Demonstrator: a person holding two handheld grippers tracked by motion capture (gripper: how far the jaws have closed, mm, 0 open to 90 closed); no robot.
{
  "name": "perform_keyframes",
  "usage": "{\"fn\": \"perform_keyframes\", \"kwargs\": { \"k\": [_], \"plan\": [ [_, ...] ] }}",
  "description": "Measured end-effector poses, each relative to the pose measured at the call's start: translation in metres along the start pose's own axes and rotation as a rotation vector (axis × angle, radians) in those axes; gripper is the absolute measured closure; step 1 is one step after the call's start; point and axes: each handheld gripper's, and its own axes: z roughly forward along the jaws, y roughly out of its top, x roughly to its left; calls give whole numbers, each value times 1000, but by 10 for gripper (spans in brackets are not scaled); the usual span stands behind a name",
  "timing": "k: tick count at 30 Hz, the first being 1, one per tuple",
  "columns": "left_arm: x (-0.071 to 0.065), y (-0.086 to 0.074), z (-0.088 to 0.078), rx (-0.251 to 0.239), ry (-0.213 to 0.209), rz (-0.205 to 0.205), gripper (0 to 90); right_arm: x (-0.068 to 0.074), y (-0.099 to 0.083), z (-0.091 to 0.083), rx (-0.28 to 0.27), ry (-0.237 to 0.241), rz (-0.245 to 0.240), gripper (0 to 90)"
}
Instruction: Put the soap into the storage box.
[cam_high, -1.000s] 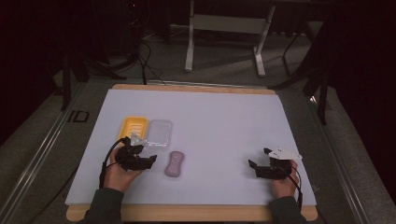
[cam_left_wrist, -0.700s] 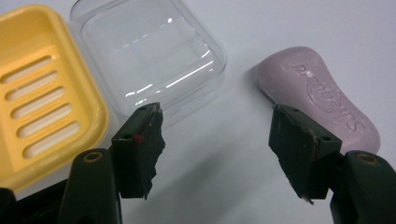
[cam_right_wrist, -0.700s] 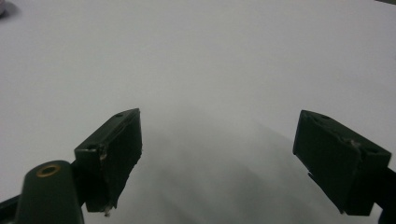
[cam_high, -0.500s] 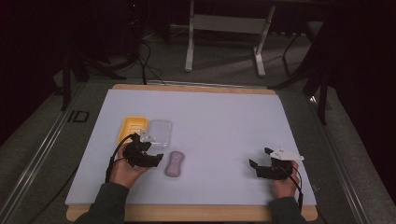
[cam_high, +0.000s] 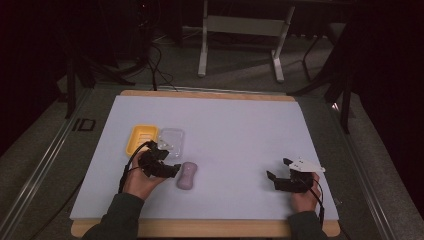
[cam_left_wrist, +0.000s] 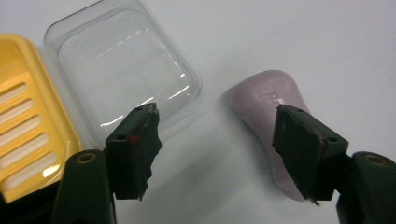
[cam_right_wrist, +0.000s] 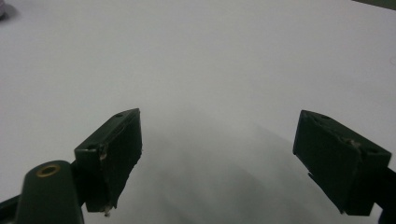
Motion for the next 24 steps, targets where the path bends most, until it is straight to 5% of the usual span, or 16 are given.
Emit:
{"fn": "perform_keyframes", "kwargs": {
  "k": [24],
  "plan": [
    [-18,12,18,64,-13,-5,130,1,0,0,-1,1,-9,151]
  ]
}}
